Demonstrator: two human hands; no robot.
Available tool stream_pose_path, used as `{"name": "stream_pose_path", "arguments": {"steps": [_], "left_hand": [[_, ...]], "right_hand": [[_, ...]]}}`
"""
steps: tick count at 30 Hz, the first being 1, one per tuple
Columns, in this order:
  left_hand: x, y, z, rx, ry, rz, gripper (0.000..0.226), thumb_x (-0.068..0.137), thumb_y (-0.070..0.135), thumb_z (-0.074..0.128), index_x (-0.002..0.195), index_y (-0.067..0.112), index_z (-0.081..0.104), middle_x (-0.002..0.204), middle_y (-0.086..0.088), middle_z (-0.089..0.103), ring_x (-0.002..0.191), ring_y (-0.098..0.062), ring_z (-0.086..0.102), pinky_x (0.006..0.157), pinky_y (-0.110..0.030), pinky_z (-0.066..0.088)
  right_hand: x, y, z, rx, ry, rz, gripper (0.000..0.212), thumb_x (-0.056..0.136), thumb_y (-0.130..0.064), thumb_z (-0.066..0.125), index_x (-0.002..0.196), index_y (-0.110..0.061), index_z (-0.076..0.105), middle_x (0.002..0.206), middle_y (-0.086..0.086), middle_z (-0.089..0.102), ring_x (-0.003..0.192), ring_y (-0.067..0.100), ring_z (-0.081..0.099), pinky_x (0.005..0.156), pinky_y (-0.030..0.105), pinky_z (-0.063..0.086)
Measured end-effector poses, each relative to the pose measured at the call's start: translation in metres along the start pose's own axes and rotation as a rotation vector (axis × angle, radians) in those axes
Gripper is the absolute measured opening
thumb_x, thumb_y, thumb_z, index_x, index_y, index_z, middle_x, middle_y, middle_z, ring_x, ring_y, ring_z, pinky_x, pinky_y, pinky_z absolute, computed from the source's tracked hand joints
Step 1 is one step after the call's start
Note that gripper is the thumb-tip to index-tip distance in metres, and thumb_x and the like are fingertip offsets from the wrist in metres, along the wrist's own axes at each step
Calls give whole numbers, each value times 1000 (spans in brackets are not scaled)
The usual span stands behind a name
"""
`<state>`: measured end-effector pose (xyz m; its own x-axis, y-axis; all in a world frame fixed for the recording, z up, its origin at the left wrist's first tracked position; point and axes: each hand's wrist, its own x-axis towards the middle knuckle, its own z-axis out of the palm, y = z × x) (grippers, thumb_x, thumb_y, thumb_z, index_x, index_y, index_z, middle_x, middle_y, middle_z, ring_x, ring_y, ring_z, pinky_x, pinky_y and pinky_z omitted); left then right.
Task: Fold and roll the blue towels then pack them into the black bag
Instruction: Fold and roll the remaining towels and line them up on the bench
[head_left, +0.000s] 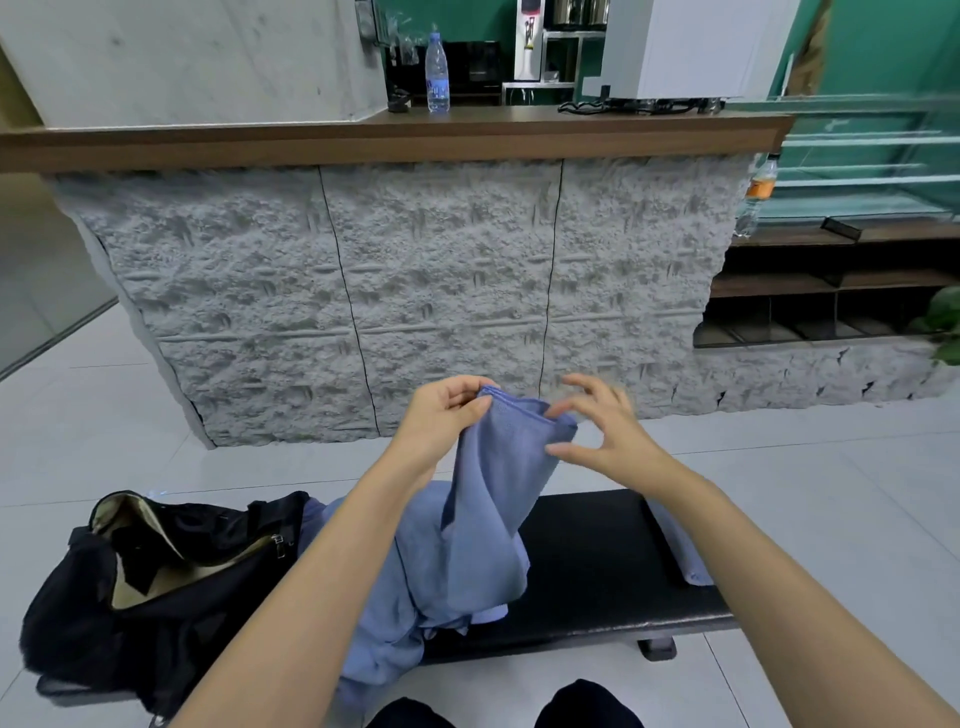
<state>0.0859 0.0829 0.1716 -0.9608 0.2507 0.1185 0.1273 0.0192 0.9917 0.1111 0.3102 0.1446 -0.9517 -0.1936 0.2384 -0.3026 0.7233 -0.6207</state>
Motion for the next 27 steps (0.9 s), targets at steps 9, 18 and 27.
{"name": "stream_pose_path", "arguments": {"steps": [9, 18, 27], "left_hand": [[8, -3, -23, 104, 199, 30, 19, 89, -7, 54, 90, 8, 66, 80, 3, 65, 68, 3, 59, 71, -13, 47], [21, -45, 9, 278, 188, -9, 16, 86, -9, 58, 91, 6, 64, 78, 4, 62, 69, -5, 56, 68, -13, 45], [25, -20, 37, 205, 116, 99, 16, 90, -2, 56, 94, 12, 63, 85, 2, 64, 79, -9, 57, 73, -17, 45]], "right_hand": [[4, 12, -21, -258, -161, -41, 26, 90, -45, 55, 89, -23, 69, 89, -21, 55, 91, 7, 49, 87, 32, 42], [-5, 24, -45, -389, -38, 118, 24, 91, -38, 58, 90, -19, 72, 88, -10, 65, 79, 8, 53, 61, 20, 41], [-21, 32, -80, -242, 84, 144, 15, 87, -31, 66, 85, -18, 73, 73, -7, 62, 70, 8, 54, 62, 28, 40]]}}
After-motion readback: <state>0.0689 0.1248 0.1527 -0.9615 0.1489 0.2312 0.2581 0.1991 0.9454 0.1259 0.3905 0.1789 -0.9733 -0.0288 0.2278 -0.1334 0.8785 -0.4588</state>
